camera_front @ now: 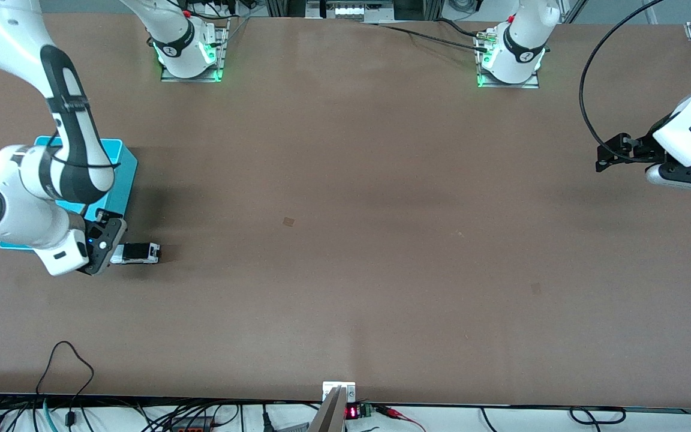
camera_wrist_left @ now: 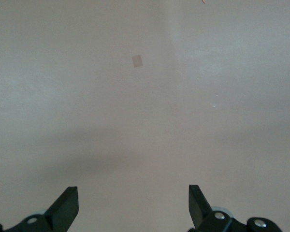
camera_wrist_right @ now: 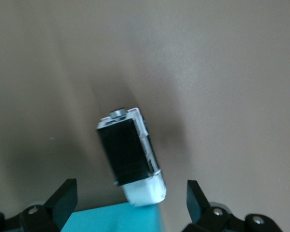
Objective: Wind and store white jeep toy
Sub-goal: 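Lower the open right gripper onto the jeep beside the bin, then close the right gripper on the jeep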
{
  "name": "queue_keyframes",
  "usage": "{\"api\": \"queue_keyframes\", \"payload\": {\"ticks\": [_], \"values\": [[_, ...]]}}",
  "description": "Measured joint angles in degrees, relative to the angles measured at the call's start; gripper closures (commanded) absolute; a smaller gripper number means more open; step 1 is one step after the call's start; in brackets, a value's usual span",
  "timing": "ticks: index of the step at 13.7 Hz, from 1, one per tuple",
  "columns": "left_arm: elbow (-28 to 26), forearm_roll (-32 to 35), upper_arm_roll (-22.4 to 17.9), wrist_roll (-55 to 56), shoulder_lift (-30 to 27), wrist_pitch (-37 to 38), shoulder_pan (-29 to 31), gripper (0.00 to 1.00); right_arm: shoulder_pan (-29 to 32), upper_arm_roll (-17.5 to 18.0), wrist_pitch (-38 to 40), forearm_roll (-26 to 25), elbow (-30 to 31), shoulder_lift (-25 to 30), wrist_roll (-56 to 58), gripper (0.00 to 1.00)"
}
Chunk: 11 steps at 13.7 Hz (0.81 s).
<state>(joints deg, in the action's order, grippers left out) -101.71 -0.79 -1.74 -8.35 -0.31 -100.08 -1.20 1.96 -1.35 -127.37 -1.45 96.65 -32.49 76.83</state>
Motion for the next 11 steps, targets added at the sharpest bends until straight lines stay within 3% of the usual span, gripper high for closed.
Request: {"api": "queue_keyframes", "payload": {"ticks": [3,11], "values": [[0.01,0.03,0.15,0.05,0.00,0.01,-0.60,0.00,0.49,0.05,-5.12,0.00,-0.03,-3.44,3.19,0.00],[0.02,0.04,0.09,0.05,0.00,0.11,-0.56,0.00,0.47,0.53,-5.54,0.05,0.45,-4.84,3.38,0.00]]}}
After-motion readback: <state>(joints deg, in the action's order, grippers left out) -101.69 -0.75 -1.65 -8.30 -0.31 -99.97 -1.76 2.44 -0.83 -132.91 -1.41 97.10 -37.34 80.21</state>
